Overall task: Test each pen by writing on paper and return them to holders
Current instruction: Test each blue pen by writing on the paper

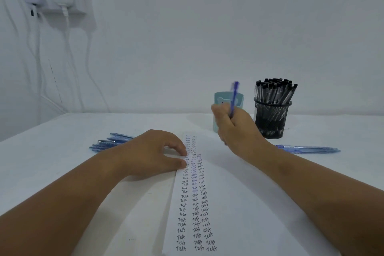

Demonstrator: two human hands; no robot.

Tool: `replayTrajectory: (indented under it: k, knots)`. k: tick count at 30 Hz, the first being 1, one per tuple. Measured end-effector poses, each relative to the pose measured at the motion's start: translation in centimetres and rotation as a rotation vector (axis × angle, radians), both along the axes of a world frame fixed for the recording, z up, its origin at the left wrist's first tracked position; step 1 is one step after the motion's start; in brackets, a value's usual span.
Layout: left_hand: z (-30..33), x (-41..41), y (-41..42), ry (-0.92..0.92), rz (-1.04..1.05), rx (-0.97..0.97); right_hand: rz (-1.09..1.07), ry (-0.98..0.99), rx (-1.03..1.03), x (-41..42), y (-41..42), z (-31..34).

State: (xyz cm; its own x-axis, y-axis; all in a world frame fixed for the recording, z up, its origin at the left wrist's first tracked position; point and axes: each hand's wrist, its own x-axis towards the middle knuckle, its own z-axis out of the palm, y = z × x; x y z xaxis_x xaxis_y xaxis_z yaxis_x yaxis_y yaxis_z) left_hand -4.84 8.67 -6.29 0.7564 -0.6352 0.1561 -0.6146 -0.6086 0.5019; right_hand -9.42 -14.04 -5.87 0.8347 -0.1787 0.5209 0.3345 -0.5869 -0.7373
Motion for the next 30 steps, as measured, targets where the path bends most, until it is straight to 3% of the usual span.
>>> replayTrajectory:
  k: [7,20,26,30]
  knots:
    - [-0.2,0.2,0.1,-0.041,-0.012,0.011,-0.012,-0.034,-0.443,-1.2,-0.3,-0.2]
    - [-0.9,0.0,-0.8,-0.204,-0.032,0.0,0.032,0.032,-0.253,-1.9,-0.1,-0.1]
    - [-0.6,-1.5,-1.7,-0.224,-0.088,-0.076,-0.07,0.177,-0.518,-3.6,-3.0,3.4]
    - [-0.9,-2.2,-2.4,-0.244,-0.131,-0.082,-0.133,0.328,-0.472,-6.2,-7.1,3.9]
